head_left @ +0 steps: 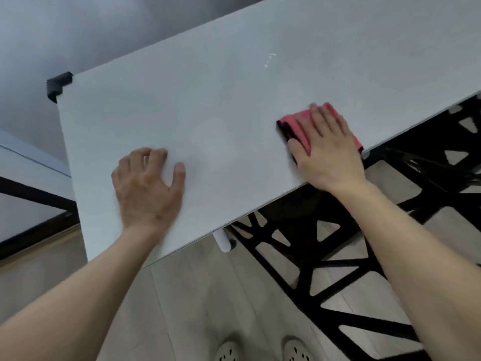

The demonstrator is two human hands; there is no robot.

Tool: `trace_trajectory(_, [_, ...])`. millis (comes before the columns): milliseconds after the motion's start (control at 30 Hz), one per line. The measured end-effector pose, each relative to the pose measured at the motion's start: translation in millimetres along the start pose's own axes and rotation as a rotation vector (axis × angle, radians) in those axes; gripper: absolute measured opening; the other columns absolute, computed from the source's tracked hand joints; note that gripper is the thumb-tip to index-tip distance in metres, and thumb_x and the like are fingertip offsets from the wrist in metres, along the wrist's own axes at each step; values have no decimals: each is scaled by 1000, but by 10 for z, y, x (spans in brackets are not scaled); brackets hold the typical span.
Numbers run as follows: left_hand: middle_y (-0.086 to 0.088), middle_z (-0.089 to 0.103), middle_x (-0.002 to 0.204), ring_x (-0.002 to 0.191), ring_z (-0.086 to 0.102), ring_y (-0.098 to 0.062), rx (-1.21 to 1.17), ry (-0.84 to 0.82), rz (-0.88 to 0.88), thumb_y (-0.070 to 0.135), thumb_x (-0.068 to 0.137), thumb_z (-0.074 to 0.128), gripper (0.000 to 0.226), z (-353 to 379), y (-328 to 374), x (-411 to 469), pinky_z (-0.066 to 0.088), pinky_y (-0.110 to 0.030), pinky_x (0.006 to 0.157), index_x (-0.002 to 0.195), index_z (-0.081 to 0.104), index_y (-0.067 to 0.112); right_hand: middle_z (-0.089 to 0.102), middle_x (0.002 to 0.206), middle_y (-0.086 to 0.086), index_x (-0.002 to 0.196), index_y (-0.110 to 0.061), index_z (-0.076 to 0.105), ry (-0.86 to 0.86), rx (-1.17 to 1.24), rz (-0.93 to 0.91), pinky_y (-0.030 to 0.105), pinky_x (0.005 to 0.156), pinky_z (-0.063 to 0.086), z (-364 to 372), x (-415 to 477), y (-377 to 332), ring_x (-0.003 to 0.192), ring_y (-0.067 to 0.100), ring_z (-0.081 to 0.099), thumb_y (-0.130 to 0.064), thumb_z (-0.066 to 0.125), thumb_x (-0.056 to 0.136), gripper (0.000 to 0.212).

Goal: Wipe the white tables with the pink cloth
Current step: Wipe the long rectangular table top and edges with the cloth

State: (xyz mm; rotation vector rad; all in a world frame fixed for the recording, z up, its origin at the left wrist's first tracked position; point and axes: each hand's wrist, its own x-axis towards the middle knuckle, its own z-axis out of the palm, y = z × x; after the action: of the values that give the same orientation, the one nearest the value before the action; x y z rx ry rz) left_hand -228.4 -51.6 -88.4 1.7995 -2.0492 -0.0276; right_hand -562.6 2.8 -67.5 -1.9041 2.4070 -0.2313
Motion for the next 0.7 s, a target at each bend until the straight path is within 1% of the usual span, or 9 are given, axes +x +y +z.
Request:
trace_trajectory(100, [-3, 58, 144, 139, 49, -30, 18, -49, 105, 54, 104, 46, 45, 15, -9, 6, 33, -51, 119, 136, 63, 27, 10, 180, 17, 173, -18, 19, 44, -15, 161, 51, 135, -2, 139, -106, -854, 168, 30, 2, -59, 12, 106, 78])
trace_trajectory(200, [-3, 60, 148, 141, 50, -29, -20, -50, 183, 45, 106, 44, 44, 4, -22, 10, 34, -51, 119, 141, 64, 28, 17, 180, 10, 171, -19, 28, -34, 56, -397, 48, 135, 2, 269, -608, -1572, 168, 25, 6, -56, 27, 111, 70])
trace_trajectory(267, [-2, 60, 149, 143, 48, -27, -46, -56, 188, 42, 106, 43, 43, -1, -34, 8, 32, -50, 120, 141, 65, 30, 17, 180, 2, 171, -26, 28, -54, 13, -589, 44, 136, 2, 191, -698, -1265, 168, 19, 6, -56, 30, 113, 65])
trace_trajectory(333, [-1, 59, 151, 146, 44, -24, -57, -73, 187, 43, 107, 42, 42, 8, -14, -2, 29, -49, 122, 140, 65, 31, 16, 180, -2, 170, -33, 28, -34, -28, -398, 40, 136, -1, 125, -570, -634, 168, 14, 5, -57, 28, 112, 64])
trace_trajectory(400, [-1, 57, 151, 146, 42, -24, -41, -89, 187, 49, 106, 43, 42, 27, 10, 8, 28, -49, 123, 138, 64, 32, 19, 180, 2, 170, -29, 30, 55, -11, 28, 40, 136, -3, 38, -420, -165, 168, 18, 7, -57, 23, 108, 69])
trace_trajectory(467, [-1, 57, 150, 145, 43, -26, -19, -89, 202, 52, 106, 44, 41, 27, 9, 29, 30, -51, 122, 136, 63, 32, 25, 178, 9, 168, -25, 35, 121, 4, 261, 47, 136, 2, 86, -336, -396, 167, 27, 13, -53, 20, 105, 71])
trace_trajectory(533, [-2, 57, 149, 144, 43, -28, -19, -90, 208, 50, 106, 47, 38, 21, 20, 24, 30, -52, 121, 135, 63, 33, 35, 174, 9, 164, -27, 43, 110, -10, 63, 48, 134, 9, 205, -446, -1005, 164, 28, 21, -49, 20, 103, 69])
trace_trajectory(633, [-2, 57, 150, 143, 43, -29, -21, -74, 207, 48, 107, 47, 36, 12, 11, 12, 31, -53, 120, 136, 63, 33, 19, 180, 1, 170, -30, 31, -19, 13, -455, 43, 136, 1, 210, -809, -1244, 167, 18, 10, -53, 27, 111, 64])
trace_trajectory(700, [-2, 56, 149, 143, 43, -30, -30, -78, 207, 48, 107, 46, 36, 23, 8, 22, 31, -53, 121, 135, 62, 34, 11, 181, -4, 171, -34, 23, -41, -3, -411, 39, 136, -3, 88, -754, -711, 167, 12, 1, -60, 24, 111, 66])
